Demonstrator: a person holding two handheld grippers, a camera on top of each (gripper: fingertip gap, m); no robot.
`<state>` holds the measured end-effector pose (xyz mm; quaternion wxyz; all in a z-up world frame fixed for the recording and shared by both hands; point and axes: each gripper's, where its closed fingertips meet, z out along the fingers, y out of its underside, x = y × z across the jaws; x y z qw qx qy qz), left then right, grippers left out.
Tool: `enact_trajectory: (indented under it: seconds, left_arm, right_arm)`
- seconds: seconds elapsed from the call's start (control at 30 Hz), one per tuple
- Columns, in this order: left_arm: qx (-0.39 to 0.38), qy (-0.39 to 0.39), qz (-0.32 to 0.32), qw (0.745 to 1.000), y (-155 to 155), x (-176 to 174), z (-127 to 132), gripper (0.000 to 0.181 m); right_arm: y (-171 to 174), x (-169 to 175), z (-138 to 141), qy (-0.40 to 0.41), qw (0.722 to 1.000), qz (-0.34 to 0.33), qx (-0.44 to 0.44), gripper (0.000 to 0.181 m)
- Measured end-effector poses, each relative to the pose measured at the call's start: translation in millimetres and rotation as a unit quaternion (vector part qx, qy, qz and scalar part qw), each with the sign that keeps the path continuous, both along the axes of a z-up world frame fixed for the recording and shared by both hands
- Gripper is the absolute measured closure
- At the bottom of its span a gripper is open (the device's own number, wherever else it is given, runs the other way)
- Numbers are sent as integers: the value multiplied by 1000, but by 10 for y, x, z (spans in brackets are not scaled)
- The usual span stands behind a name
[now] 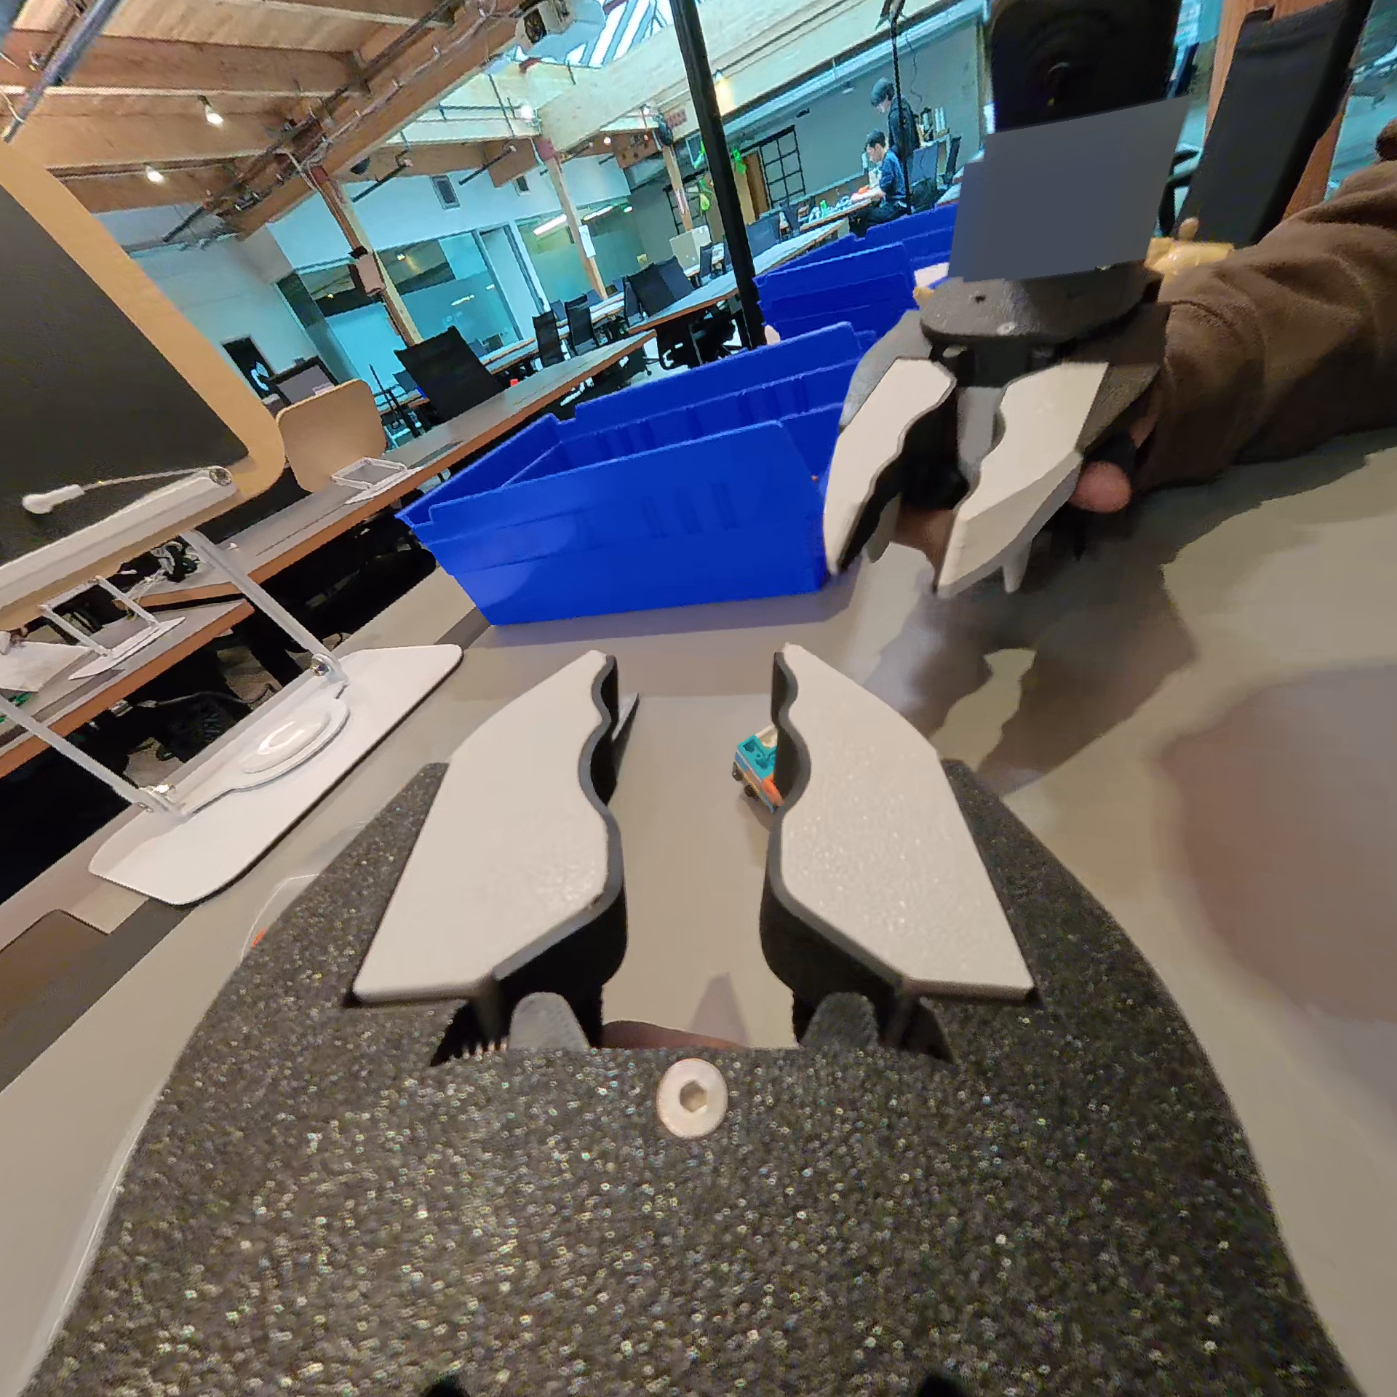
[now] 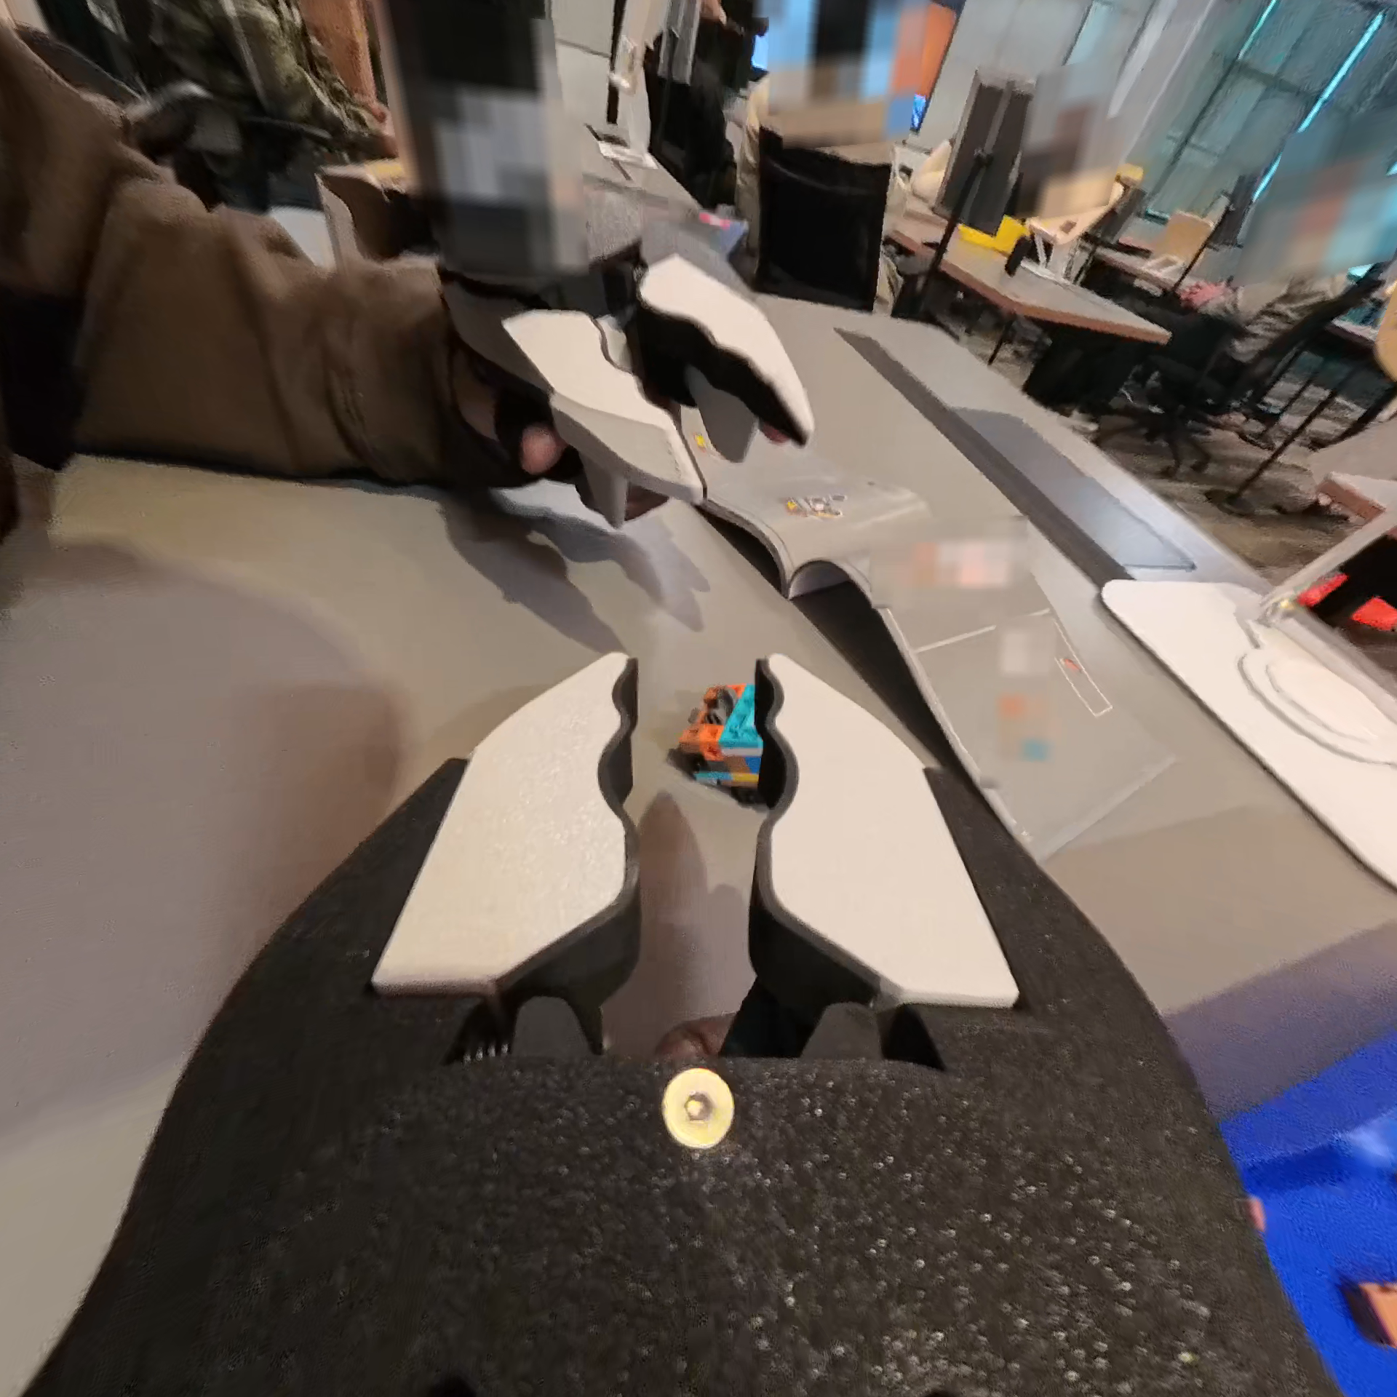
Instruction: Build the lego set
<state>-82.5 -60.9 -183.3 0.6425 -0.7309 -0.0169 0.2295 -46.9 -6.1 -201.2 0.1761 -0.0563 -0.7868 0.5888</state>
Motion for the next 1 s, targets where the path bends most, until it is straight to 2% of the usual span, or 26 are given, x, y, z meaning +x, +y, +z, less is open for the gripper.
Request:
enact_trajectory:
  seconds: [0.17,0.27,0.37,0.43,0.5,0.6,0.77,1.0]
  left_arm:
    - [7,-6,5,1000,-1,-20,-3,143]
    - [4,-4,9,1000,4,-24,-18,143]
    - [-4,-11,7,1000,19,-20,-65,143]
    - [-10,-14,4,1000,40,-12,-100,143]
    - [-15,-14,-1,1000,67,11,-121,143]
    - [-21,-14,-8,1000,107,54,-146,143]
    - [-26,-10,-10,1000,123,79,-155,143]
    - [-25,-14,-7,1000,111,61,-163,143]
  right_arm:
    - [213,81,562,20,998,15,-55,152]
    - [519,-59,834,47,997,-38,-41,153]
    - [983,-356,944,57,991,-119,17,153]
    - [1312,-593,877,49,980,-169,91,153]
    - [1603,-804,687,26,962,-197,187,152]
    - [1856,-1047,341,-19,936,-189,295,146]
    - [1834,-1339,-97,-20,916,-124,380,142]
    - [1775,-1487,-398,-59,912,-111,390,143]
